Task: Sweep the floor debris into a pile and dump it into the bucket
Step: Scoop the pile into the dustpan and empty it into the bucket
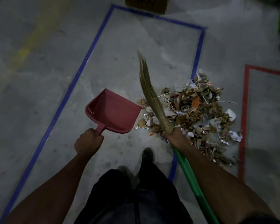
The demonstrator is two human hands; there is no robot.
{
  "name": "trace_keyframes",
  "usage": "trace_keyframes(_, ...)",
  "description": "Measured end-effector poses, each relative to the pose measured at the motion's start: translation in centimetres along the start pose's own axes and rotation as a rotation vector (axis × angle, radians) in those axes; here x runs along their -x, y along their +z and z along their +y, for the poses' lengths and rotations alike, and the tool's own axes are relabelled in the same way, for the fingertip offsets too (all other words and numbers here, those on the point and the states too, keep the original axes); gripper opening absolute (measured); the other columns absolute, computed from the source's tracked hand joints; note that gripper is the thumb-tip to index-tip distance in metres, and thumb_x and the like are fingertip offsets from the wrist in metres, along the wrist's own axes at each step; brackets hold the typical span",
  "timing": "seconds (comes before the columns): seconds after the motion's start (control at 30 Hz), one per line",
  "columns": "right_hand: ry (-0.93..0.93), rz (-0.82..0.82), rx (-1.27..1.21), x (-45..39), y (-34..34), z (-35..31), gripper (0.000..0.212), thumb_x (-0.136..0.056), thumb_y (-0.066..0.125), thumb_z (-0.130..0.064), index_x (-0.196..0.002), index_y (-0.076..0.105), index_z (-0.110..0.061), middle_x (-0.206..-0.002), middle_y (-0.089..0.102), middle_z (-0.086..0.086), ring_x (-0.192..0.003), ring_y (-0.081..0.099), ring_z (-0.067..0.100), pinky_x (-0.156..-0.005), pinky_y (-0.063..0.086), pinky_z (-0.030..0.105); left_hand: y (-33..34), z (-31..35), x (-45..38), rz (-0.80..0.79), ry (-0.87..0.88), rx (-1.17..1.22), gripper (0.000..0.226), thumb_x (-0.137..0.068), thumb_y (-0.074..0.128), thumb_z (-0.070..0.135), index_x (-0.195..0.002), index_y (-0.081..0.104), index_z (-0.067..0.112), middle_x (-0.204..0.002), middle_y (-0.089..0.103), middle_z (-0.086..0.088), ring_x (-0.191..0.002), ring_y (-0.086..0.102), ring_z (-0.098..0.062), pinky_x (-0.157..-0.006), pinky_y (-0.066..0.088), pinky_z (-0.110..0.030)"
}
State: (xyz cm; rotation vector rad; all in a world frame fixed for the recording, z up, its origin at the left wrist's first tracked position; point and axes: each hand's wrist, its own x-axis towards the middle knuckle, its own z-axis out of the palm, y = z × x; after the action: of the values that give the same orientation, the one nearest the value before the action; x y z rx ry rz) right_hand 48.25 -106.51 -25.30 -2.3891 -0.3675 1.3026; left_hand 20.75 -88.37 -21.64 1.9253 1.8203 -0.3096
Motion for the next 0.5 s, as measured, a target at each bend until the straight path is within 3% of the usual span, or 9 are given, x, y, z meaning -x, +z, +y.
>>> trace_keyframes(0.07, 0.007, -0.005, 0.026, -0.8, 1.1, -1.1, 0.063, -0.086, 0.062, -0.043, -0.133, 0.037, -0.009, -0.111, 0.063, 0.019, -0.088, 0.065, 0.034, -0.059, 0.050, 0.030, -0.1, 0.1, -2.1, -0.035, 0.002, -0.053, 0.021, -0.079, 0.059, 0.031, -0.091, 0.057, 0.014, -0.080, 0.057, -0.006, -0.072, 0.052, -0.028, -0.069, 0.040, -0.031)
trace_keyframes(0.23, 0.025, -0.009, 0.110, -4.8, 6.5, -1.7, 0.044, -0.093, 0.057, -0.038, -0.124, 0.045, -0.011, -0.113, 0.062, 0.018, -0.100, 0.063, 0.035, -0.080, 0.050, 0.037, 3.2, -0.5, -9.3, -0.123, 0.036, -0.215, 0.027, -0.081, 0.057, 0.028, -0.101, 0.055, 0.011, -0.102, 0.063, -0.014, -0.095, 0.061, -0.035, -0.073, 0.038, -0.032)
trace_keyframes(0.37, 0.077, -0.015, 0.143, -10.2, 13.9, 0.5, 0.031, -0.098, 0.051, -0.038, -0.117, 0.051, -0.012, -0.099, 0.057, 0.008, -0.091, 0.058, 0.027, -0.075, 0.038, 0.027, 9.2, -2.3, -16.1, -0.215, 0.119, -0.387, 0.028, -0.083, 0.054, 0.029, -0.106, 0.053, 0.013, -0.109, 0.063, -0.012, -0.099, 0.061, -0.033, -0.076, 0.041, -0.032)
trace_keyframes(0.5, 0.109, -0.061, 0.147, -15.7, 21.3, 4.3, 0.022, -0.099, 0.048, -0.042, -0.104, 0.053, -0.021, -0.090, 0.058, -0.002, -0.079, 0.059, 0.014, -0.063, 0.044, 0.028, 15.8, -5.1, -22.2, -0.264, 0.223, -0.504, 0.022, -0.086, 0.050, 0.033, -0.101, 0.048, 0.017, -0.112, 0.062, -0.007, -0.102, 0.060, -0.030, -0.076, 0.039, -0.031)
